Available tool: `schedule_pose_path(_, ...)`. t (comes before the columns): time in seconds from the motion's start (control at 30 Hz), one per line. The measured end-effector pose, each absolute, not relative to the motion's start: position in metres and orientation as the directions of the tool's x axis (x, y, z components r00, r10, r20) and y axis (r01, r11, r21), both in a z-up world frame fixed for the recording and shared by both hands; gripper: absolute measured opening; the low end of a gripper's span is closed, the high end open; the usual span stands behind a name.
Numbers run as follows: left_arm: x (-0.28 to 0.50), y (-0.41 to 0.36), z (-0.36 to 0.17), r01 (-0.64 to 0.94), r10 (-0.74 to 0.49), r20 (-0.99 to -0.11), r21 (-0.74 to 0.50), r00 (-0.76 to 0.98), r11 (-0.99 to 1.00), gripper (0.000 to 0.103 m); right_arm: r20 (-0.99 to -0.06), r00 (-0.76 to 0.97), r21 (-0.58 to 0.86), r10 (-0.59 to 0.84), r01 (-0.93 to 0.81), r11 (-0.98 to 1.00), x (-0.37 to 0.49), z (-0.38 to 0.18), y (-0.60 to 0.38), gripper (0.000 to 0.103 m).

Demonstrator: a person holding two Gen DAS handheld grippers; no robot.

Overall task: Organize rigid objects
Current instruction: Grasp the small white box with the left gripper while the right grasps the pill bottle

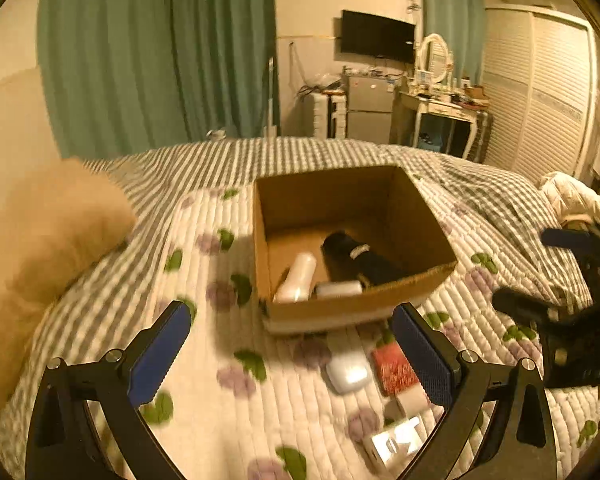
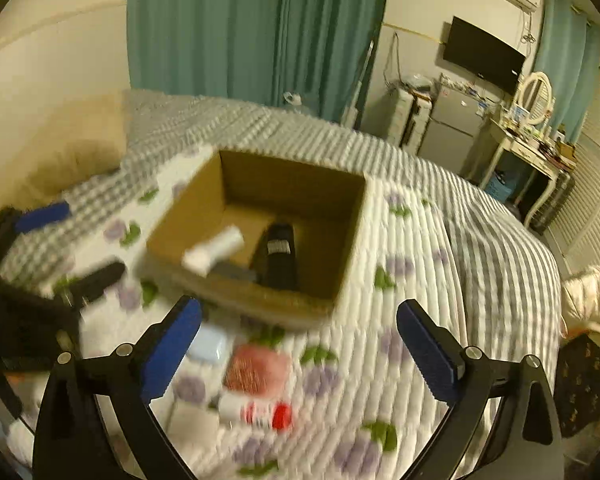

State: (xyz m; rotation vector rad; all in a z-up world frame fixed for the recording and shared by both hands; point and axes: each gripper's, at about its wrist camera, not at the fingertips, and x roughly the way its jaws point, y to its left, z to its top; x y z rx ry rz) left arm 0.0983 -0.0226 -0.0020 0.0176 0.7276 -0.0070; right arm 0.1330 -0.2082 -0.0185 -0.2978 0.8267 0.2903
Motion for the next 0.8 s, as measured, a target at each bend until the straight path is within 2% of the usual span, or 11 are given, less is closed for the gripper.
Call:
schedule_pose_path(0.17,0.081,-0.031,-0.034,-0.028,0.019,-0.715,0.0,0.699,1.0,0.103,-0.791,0.603,-0.147,0.108,-0.357,0.922,0.107,-0.052,-0.222,0.099)
schedule_pose_path(0.43,0.062,-0.071,-0.106,0.001,0.062,-0.791,0.079,0.609,0.997,0.102,-0.835,0.541,-0.114,0.097,-0.343,0.932,0.095,-0.112,-0.234,0.099)
schedule_pose_path(0.57,0.056,-0.082,-0.136,0.048,0.012,-0.838,0.045,0.546,0.998,0.102,-0.85,0.518,-0.082,0.098,-0.314,0.946,0.099,-0.121,-0.242,0.099)
schedule_pose_path(0.8,0.053,-0.102,-0.155,0.105,-0.055,-0.859,-0.002,0.508,0.994,0.102,-0.862,0.499,-0.056,0.094,-0.276,0.96,0.105,-0.127,-0.247,0.099)
